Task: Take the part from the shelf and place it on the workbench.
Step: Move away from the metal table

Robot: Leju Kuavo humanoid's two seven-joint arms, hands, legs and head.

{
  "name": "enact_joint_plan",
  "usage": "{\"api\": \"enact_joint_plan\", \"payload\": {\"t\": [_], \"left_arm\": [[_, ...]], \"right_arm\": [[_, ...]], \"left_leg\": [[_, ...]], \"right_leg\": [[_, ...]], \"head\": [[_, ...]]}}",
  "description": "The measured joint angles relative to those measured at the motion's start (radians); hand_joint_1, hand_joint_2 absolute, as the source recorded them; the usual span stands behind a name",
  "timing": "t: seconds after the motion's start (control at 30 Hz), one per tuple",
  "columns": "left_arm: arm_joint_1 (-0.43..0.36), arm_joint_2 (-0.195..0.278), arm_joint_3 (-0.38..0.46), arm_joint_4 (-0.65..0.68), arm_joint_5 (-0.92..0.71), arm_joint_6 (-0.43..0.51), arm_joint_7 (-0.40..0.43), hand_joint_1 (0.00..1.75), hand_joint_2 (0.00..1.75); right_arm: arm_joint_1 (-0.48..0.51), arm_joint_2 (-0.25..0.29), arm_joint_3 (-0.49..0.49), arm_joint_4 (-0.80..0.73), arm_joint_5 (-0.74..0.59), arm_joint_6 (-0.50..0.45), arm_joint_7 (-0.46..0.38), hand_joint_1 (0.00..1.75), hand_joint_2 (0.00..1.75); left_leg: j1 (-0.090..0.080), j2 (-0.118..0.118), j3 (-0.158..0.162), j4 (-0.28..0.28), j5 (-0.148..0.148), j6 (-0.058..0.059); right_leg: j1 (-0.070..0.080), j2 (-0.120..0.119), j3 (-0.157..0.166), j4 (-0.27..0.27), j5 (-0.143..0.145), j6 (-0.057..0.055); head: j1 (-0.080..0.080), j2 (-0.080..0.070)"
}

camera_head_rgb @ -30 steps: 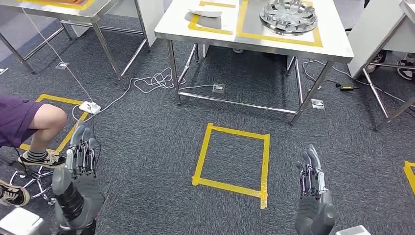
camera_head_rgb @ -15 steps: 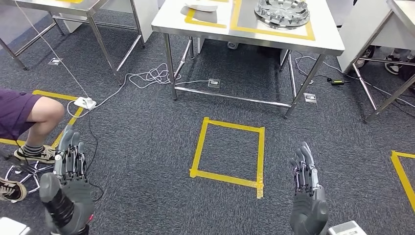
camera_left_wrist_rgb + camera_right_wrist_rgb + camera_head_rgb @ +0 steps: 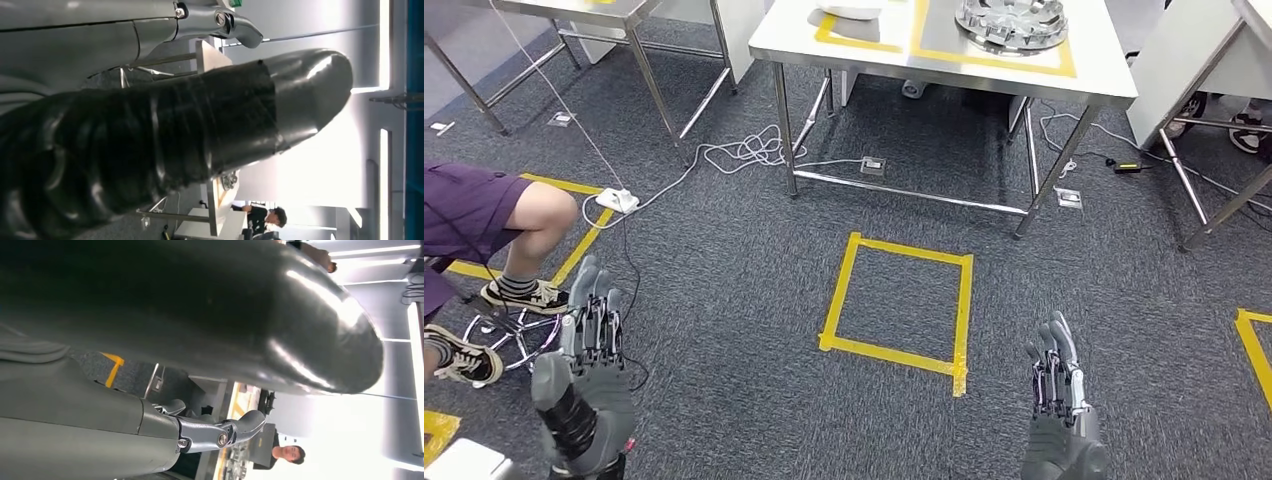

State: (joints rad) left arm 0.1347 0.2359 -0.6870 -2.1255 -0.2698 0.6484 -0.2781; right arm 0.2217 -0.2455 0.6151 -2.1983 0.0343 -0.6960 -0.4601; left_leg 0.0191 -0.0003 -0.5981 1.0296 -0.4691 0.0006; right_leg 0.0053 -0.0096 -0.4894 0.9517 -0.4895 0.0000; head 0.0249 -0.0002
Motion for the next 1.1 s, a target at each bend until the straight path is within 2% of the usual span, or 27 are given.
{"api": "enact_joint_plan", "payload": {"t": [0.03,0.1,0.13,0.17,0.2,0.27,0.3,0.33,0.37,0.43,0.47,0.5,0.53,0.6,0.63,0.67,0.7,0.73,0.77,0.83,0.87,0.9,0.93,0.97,1.03,1.07,1.1], "left_arm": [[0.001,0.0,0.0,0.002,0.001,0.0,-0.003,0.0,0.0],[0.006,0.0,0.001,0.008,0.006,-0.001,-0.007,0.0,0.0],[0.008,0.0,0.002,0.012,0.008,-0.001,-0.008,0.0,0.0],[0.009,0.0,0.002,0.015,0.009,-0.001,-0.01,0.0,0.0],[0.01,0.0,0.003,0.018,0.01,-0.001,-0.012,0.0,0.0],[0.01,0.0,0.004,0.022,0.01,-0.001,-0.016,0.0,0.0],[0.01,0.0,0.005,0.023,0.01,-0.001,-0.017,0.0,0.0],[0.011,0.0,0.006,0.024,0.01,-0.001,-0.018,0.0,0.0],[0.011,0.0,0.007,0.025,0.01,-0.001,-0.019,0.0,0.0],[0.012,0.0,0.008,0.025,0.01,-0.001,-0.021,0.0,0.0],[0.012,-0.001,0.008,0.026,0.01,-0.001,-0.021,0.0,0.0],[0.012,-0.001,0.008,0.026,0.01,-0.001,-0.022,0.0,0.0],[0.012,-0.002,0.008,0.026,0.01,-0.001,-0.022,0.0,0.0],[0.013,-0.002,0.008,0.027,0.01,-0.001,-0.022,0.0,0.0],[0.013,-0.002,0.008,0.027,0.01,-0.001,-0.022,0.0,0.0],[0.014,-0.002,0.008,0.028,0.01,-0.002,-0.022,0.0,0.0],[0.014,-0.002,0.008,0.028,0.01,-0.002,-0.022,0.0,0.0],[0.015,-0.003,0.008,0.028,0.01,-0.002,-0.022,0.0,0.0],[0.015,-0.003,0.008,0.029,0.01,-0.001,-0.022,0.0,0.0],[0.016,-0.004,0.009,0.029,0.01,-0.001,-0.022,0.0,0.0],[0.017,-0.004,0.009,0.029,0.01,-0.001,-0.022,0.0,0.0],[0.017,-0.004,0.009,0.029,0.01,-0.001,-0.023,0.0,0.0],[0.018,-0.005,0.009,0.029,0.01,-0.001,-0.023,0.0,0.0],[0.018,-0.005,0.009,0.029,0.009,0.0,-0.023,0.0,0.0],[0.018,-0.005,0.009,0.029,0.009,0.001,-0.023,0.0,0.0],[0.02,-0.005,0.009,0.03,0.009,0.001,-0.023,0.0,0.0],[0.022,-0.005,0.01,0.031,0.009,0.001,-0.023,0.0,0.0]], "right_arm": [[0.001,0.002,0.0,0.003,-0.003,0.0,-0.003,0.0,0.0],[0.004,0.005,0.0,0.011,-0.011,0.0,-0.008,0.0,0.0],[0.006,0.006,0.0,0.015,-0.014,0.0,-0.011,0.0,0.0],[0.007,0.007,0.0,0.019,-0.018,0.0,-0.013,0.0,0.0],[0.009,0.008,0.0,0.022,-0.022,0.0,-0.015,0.0,0.0],[0.01,0.009,0.0,0.028,-0.027,0.0,-0.018,0.0,0.0],[0.011,0.01,0.0,0.031,-0.028,0.0,-0.019,0.0,0.0],[0.011,0.01,0.0,0.033,-0.029,0.0,-0.02,0.0,0.0],[0.011,0.011,0.0,0.035,-0.031,0.0,-0.02,0.0,0.0],[0.012,0.011,0.001,0.036,-0.033,0.0,-0.022,0.0,0.0],[0.013,0.012,0.001,0.037,-0.033,0.0,-0.022,0.0,0.0],[0.013,0.012,0.001,0.038,-0.034,0.0,-0.023,0.0,0.0],[0.013,0.012,0.001,0.039,-0.035,0.0,-0.023,0.0,0.0],[0.014,0.012,0.001,0.042,-0.036,0.0,-0.024,0.0,0.0],[0.015,0.012,0.001,0.044,-0.037,-0.001,-0.024,0.0,0.0],[0.016,0.012,0.001,0.046,-0.037,-0.001,-0.024,0.0,0.0],[0.017,0.012,0.001,0.048,-0.037,-0.001,-0.024,0.0,0.0],[0.017,0.012,0.001,0.049,-0.037,-0.001,-0.024,0.0,0.0],[0.017,0.012,0.001,0.05,-0.037,-0.001,-0.024,0.0,0.0],[0.015,0.012,0.001,0.051,-0.038,-0.001,-0.024,0.0,0.0],[0.015,0.012,0.001,0.051,-0.039,-0.001,-0.024,0.0,0.0],[0.016,0.012,0.001,0.051,-0.039,-0.001,-0.024,0.0,0.0],[0.02,0.012,0.001,0.051,-0.039,-0.001,-0.024,0.0,0.0],[0.023,0.012,0.001,0.051,-0.039,-0.001,-0.023,0.0,0.0],[0.027,0.013,0.001,0.051,-0.037,-0.001,-0.022,0.0,0.0],[0.027,0.013,0.001,0.051,-0.037,-0.001,-0.021,0.0,0.0],[0.027,0.013,0.001,0.051,-0.037,-0.001,-0.021,0.0,0.0]], "left_leg": [[0.0,0.0,-0.018,0.042,-0.035,-0.003],[0.0,-0.001,-0.062,0.165,-0.114,-0.01],[0.001,-0.001,-0.075,0.215,-0.133,-0.012],[0.001,-0.001,-0.073,0.234,-0.131,-0.013],[0.001,-0.001,-0.052,0.215,-0.112,-0.013],[0.001,-0.002,0.034,0.088,-0.064,-0.008],[0.001,-0.003,0.076,0.027,-0.052,-0.006],[0.0,-0.006,0.103,-0.016,-0.051,-0.003],[-0.002,-0.008,0.114,-0.035,-0.055,0.001],[-0.002,-0.006,0.108,-0.04,-0.049,0.014],[-0.001,-0.001,0.105,-0.043,-0.044,0.022],[0.001,0.004,0.101,-0.046,-0.038,0.03],[0.003,0.01,0.098,-0.049,-0.033,0.037],[0.0,0.022,0.086,-0.049,-0.026,0.044],[-0.001,0.029,0.08,-0.049,-0.023,0.045],[-0.002,0.036,0.074,-0.048,-0.02,0.045],[-0.003,0.044,0.07,-0.047,-0.018,0.045],[-0.004,0.052,0.069,-0.046,-0.016,0.044],[-0.005,0.06,0.068,-0.046,-0.015,0.043],[-0.01,0.077,0.068,-0.044,-0.014,0.036],[-0.011,0.087,0.067,-0.043,-0.013,0.032],[-0.012,0.097,0.066,-0.043,-0.012,0.026],[-0.011,0.107,0.068,-0.045,-0.012,0.021],[-0.011,0.103,0.067,-0.042,-0.016,0.015],[-0.008,0.063,0.046,0.006,-0.052,0.004],[-0.006,0.035,0.02,0.061,-0.083,0.0],[-0.005,0.018,-0.011,0.129,-0.116,-0.002]], "right_leg": [[-0.002,-0.002,-0.002,-0.005,0.008,-0.005],[-0.001,-0.002,-0.017,-0.003,0.021,-0.011],[0.0,-0.002,-0.025,-0.001,0.026,-0.012],[0.001,-0.002,-0.034,0.002,0.031,-0.011],[0.001,-0.001,-0.041,0.005,0.035,-0.009],[0.001,0.001,-0.052,0.014,0.039,-0.004],[0.002,0.003,-0.062,0.02,0.04,-0.001],[0.003,0.005,-0.068,0.026,0.042,0.004],[0.003,0.007,-0.074,0.03,0.046,0.011],[0.003,0.013,-0.079,0.035,0.056,0.024],[0.001,0.015,-0.088,0.042,0.054,0.031],[0.0,0.017,-0.103,0.066,0.038,0.036],[-0.003,0.017,-0.125,0.109,0.012,0.042],[-0.008,0.016,-0.183,0.245,-0.056,0.052],[-0.011,0.016,-0.206,0.303,-0.078,0.056],[-0.012,0.016,-0.213,0.331,-0.085,0.058],[-0.013,0.014,-0.2,0.318,-0.073,0.057],[-0.012,0.009,-0.166,0.264,-0.046,0.054],[-0.009,-0.006,-0.12,0.189,-0.017,0.047],[0.002,-0.046,-0.05,0.058,0.011,0.032],[0.008,-0.058,-0.039,0.03,0.011,0.025],[0.012,-0.057,-0.04,0.02,0.007,0.019],[0.011,-0.047,-0.042,0.017,0.01,0.012],[0.009,-0.037,-0.037,0.01,0.015,0.007],[0.002,-0.017,-0.027,-0.001,0.029,-0.003],[0.0,-0.008,-0.024,-0.003,0.034,-0.007],[-0.001,0.003,-0.027,-0.002,0.036,-0.01]], "head": [[-0.006,0.0],[-0.02,0.0],[-0.023,0.0],[-0.026,0.0],[-0.029,0.0],[-0.035,0.0],[-0.037,0.0],[-0.038,0.0],[-0.038,0.0],[-0.035,0.0],[-0.034,0.0],[-0.03,0.0],[-0.024,0.0],[-0.01,0.0],[-0.004,0.0],[-0.001,0.0],[0.002,0.0],[0.006,0.0],[0.009,0.0],[0.013,0.0],[0.014,0.0],[0.013,0.0],[0.013,0.0],[0.012,0.0],[0.004,0.0],[-0.003,0.0],[-0.01,0.0]]}}
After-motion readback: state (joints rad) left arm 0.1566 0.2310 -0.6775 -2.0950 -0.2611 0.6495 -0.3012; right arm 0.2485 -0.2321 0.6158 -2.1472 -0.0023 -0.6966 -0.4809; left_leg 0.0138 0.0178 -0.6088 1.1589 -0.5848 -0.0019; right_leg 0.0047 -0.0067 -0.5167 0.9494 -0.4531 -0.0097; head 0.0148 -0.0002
